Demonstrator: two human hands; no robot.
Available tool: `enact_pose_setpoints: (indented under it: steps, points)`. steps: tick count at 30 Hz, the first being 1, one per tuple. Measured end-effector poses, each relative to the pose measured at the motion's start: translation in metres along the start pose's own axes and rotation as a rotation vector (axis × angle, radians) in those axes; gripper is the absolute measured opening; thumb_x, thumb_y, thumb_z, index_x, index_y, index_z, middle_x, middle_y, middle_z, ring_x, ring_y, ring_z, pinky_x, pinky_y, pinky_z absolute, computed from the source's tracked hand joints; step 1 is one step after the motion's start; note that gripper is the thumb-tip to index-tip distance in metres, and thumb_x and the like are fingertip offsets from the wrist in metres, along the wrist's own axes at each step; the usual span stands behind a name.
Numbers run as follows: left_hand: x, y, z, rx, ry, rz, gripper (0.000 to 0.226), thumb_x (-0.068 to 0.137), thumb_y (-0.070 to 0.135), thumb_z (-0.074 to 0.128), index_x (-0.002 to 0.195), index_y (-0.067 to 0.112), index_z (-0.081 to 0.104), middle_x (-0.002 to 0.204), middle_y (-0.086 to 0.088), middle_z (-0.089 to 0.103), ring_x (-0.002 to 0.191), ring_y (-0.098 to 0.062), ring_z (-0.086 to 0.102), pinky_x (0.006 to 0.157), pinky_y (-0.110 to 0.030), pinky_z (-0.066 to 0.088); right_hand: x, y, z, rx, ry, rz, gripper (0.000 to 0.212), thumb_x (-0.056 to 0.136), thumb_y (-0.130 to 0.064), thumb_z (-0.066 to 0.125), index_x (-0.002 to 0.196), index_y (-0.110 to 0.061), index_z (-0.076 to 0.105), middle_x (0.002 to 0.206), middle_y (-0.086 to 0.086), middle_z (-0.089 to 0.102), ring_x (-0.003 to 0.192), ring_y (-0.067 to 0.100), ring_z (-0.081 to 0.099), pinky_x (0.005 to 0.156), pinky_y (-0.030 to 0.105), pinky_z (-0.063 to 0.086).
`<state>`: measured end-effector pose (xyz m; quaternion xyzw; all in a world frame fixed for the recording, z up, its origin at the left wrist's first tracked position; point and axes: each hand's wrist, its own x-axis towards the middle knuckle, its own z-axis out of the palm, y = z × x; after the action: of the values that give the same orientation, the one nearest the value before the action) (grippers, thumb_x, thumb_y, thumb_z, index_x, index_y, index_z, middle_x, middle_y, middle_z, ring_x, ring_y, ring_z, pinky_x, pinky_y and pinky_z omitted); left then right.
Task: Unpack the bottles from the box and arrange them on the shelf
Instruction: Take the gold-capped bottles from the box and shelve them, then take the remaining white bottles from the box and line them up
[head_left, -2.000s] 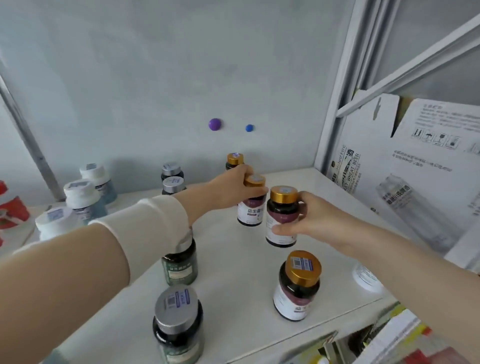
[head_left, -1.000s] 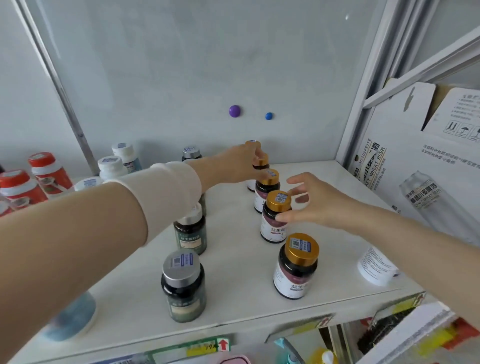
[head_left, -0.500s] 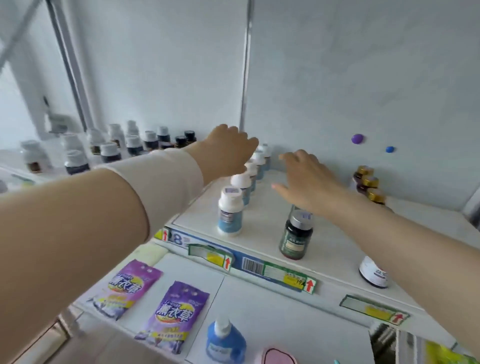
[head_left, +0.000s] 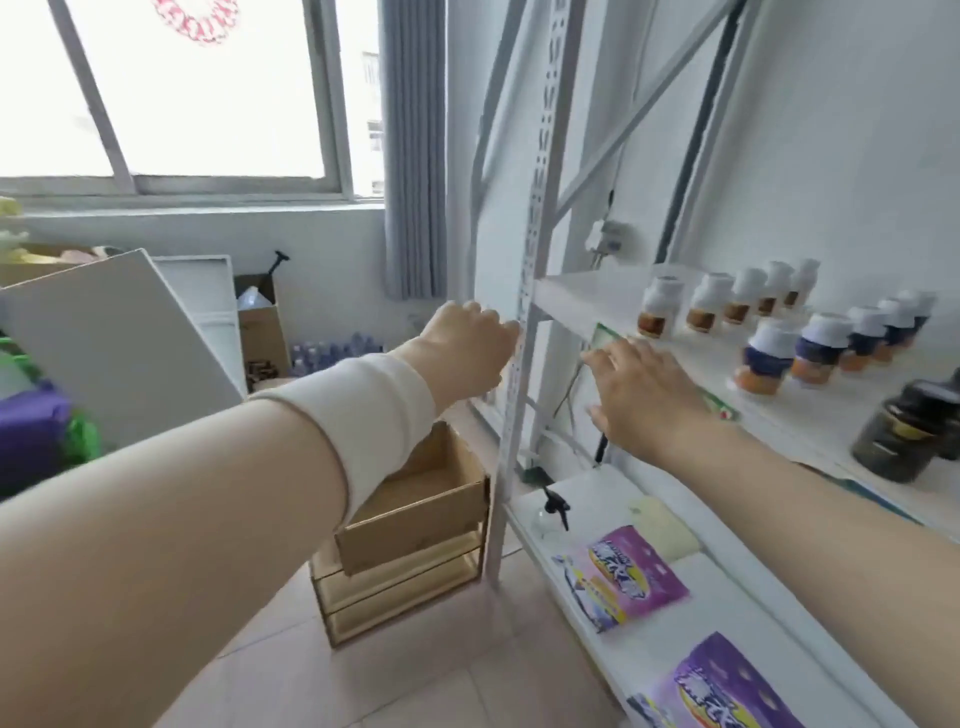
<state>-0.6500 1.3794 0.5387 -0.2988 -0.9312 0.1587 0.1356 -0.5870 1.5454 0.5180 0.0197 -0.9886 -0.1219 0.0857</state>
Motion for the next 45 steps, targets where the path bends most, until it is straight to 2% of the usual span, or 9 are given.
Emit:
enact_pose_setpoints:
  steps: [8,14,20,28,33,36,39,42,45]
  points:
    - [-0.012,-0.104,0.190,-0.157,-0.331,-0.198,0.042,0.092,0.030,0.055,0.127,0.010,0.046,0.130,-0.011,0.054,0.120,-0.029,0.051,0.096,-0.037,0.040,0.127,-0.131,0.117,0.063,-0.248,-0.202,0.051,0.094,-0.032,0.045,0.138,-0.010,0.032,0.139,0.014,0.039,0.132,0.030,0.033,0.109,0.040,0.029]
    - [0.040,-0.128,0.312,-0.159,-0.493,-0.203,0.037,0.094,0.028,0.050,0.125,0.010,0.046,0.126,-0.011,0.055,0.117,-0.028,0.052,0.092,-0.035,0.042,0.224,-0.161,0.219,0.071,-0.349,-0.360,0.051,0.093,-0.035,0.045,0.138,-0.012,0.034,0.136,0.011,0.042,0.130,0.028,0.036,0.109,0.038,0.031]
    - [0.083,-0.133,0.428,-0.316,-0.657,-0.240,0.028,0.096,0.021,0.043,0.121,0.010,0.046,0.121,-0.010,0.056,0.111,-0.028,0.053,0.087,-0.034,0.042,0.304,-0.185,0.330,0.058,-0.568,-0.488,0.048,0.094,-0.035,0.045,0.135,-0.012,0.037,0.134,0.011,0.044,0.126,0.028,0.039,0.104,0.037,0.035]
    - [0.103,-0.137,0.568,-0.601,-0.834,-0.360,0.034,0.094,0.031,0.049,0.123,0.014,0.047,0.118,-0.008,0.058,0.105,-0.025,0.055,0.083,-0.032,0.045,0.371,-0.227,0.451,0.182,-0.881,-0.395,0.047,0.095,-0.036,0.043,0.135,-0.013,0.037,0.133,0.009,0.046,0.123,0.029,0.043,0.096,0.036,0.040]
    - [0.126,-0.125,0.660,-0.717,-0.936,-0.394,0.038,0.095,0.035,0.048,0.123,0.011,0.045,0.120,-0.009,0.056,0.109,-0.028,0.052,0.084,-0.033,0.041,0.396,-0.251,0.539,0.300,-1.074,-0.203,0.052,0.094,-0.035,0.046,0.139,-0.013,0.033,0.137,0.010,0.043,0.127,0.028,0.040,0.099,0.037,0.038]
    - [0.138,-0.105,0.713,-0.755,-0.995,-0.389,0.043,0.095,0.039,0.047,0.126,0.010,0.044,0.124,-0.010,0.054,0.113,-0.029,0.051,0.087,-0.034,0.040,0.400,-0.263,0.599,0.344,-1.206,-0.119,0.053,0.092,-0.037,0.052,0.133,-0.007,0.039,0.133,0.013,0.048,0.123,0.029,0.046,0.099,0.037,0.041]
    - [0.147,-0.086,0.763,-0.728,-1.048,-0.375,0.047,0.095,0.045,0.043,0.126,0.008,0.043,0.125,-0.013,0.055,0.114,-0.030,0.050,0.088,-0.035,0.039,0.399,-0.273,0.649,0.328,-1.385,-0.128,0.036,0.091,-0.039,0.054,0.106,-0.007,0.048,0.110,0.012,0.057,0.096,0.025,0.051,0.076,0.029,0.041]
    - [0.153,-0.071,0.797,-0.736,-1.126,-0.414,0.052,0.095,0.050,0.038,0.124,0.008,0.045,0.123,-0.013,0.056,0.114,-0.031,0.049,0.088,-0.036,0.038,0.396,-0.279,0.686,0.373,-1.484,-0.089,0.034,0.088,-0.041,0.058,0.085,-0.009,0.047,0.079,0.002,0.048,0.080,0.019,0.046,0.054,0.025,0.033]
    - [0.156,-0.057,0.814,-0.788,-1.202,-0.442,0.054,0.093,0.055,0.039,0.122,0.010,0.047,0.121,-0.011,0.058,0.112,-0.029,0.051,0.083,-0.035,0.039,0.391,-0.283,0.710,0.517,-1.509,-0.013,0.039,0.078,-0.042,0.069,0.091,-0.008,0.055,0.086,0.004,0.055,0.080,0.020,0.051,0.053,0.024,0.034]
